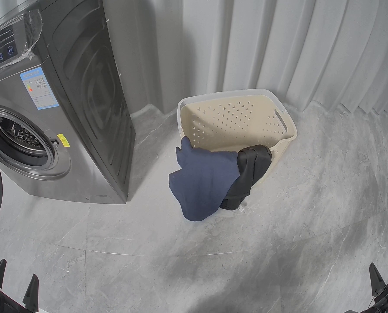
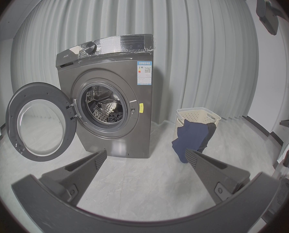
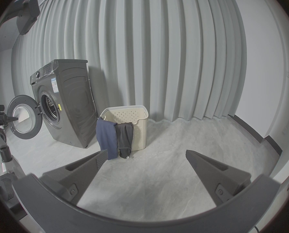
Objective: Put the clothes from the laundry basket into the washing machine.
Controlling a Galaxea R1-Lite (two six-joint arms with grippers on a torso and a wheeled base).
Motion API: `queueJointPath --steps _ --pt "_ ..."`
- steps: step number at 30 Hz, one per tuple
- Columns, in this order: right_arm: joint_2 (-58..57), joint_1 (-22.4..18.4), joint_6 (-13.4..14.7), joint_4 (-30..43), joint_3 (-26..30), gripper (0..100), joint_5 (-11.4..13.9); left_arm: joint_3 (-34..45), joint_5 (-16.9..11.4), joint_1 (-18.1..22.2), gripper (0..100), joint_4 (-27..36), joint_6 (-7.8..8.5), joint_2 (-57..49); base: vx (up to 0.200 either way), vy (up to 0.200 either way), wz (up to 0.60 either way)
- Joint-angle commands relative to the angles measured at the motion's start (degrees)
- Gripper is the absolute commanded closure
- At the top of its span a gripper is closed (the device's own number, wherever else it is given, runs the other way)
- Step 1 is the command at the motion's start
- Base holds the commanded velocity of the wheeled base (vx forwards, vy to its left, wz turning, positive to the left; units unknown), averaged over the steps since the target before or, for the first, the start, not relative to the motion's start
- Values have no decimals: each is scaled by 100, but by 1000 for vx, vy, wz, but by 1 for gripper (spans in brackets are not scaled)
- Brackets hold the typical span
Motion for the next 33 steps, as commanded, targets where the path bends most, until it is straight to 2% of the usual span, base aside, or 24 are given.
queueJointPath --steps 1,6,21,28,33 --pt "-9 1 -6 -2 101 0 2 92 6 0 0 0 -1 -50 200 0 0" --pt "-9 10 -6 -2 101 0 2 101 6 0 0 0 -1 -50 0 0 0" --pt "-9 1 3 -2 101 0 2 92 6 0 0 0 -1 -50 0 -200 0" --pt "-9 1 -6 -2 101 0 2 92 -20 0 0 9 -1 -50 0 0 0" --pt "-9 1 3 -2 101 0 2 92 -12 0 0 9 -1 -50 200 0 0"
